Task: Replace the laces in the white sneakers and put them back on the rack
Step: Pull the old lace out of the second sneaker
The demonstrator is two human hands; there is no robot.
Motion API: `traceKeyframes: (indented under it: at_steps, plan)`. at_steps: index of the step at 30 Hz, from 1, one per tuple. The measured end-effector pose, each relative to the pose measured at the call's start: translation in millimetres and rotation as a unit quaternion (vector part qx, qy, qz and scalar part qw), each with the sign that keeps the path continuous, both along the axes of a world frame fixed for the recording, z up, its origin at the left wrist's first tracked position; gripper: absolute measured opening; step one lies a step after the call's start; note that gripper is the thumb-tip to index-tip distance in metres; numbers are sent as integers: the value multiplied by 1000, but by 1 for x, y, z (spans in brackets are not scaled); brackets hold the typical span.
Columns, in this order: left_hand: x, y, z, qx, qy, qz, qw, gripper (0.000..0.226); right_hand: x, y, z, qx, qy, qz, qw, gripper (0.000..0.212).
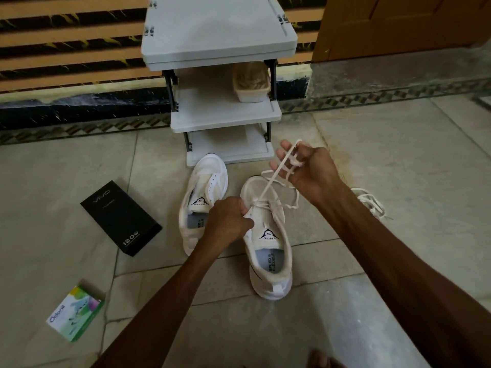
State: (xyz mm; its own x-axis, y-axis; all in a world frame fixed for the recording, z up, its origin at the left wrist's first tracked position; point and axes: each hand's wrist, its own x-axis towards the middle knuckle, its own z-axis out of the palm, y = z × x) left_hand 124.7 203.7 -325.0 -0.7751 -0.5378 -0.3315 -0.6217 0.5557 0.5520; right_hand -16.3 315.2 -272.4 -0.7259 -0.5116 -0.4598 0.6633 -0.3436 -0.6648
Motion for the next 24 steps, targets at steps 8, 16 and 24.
traceKeyframes:
  at_steps: [8,16,24]
  plan:
    - [4,5,1,-31,19,-11,999,20,22,-1,-29,517,573,331,544,22]
    - [5,10,3,-43,31,-6,999,21,15,3,-30,515,632,190,548,15]
    - [4,11,6,-37,12,-9,999,26,18,14,-55,506,583,-18,635,10]
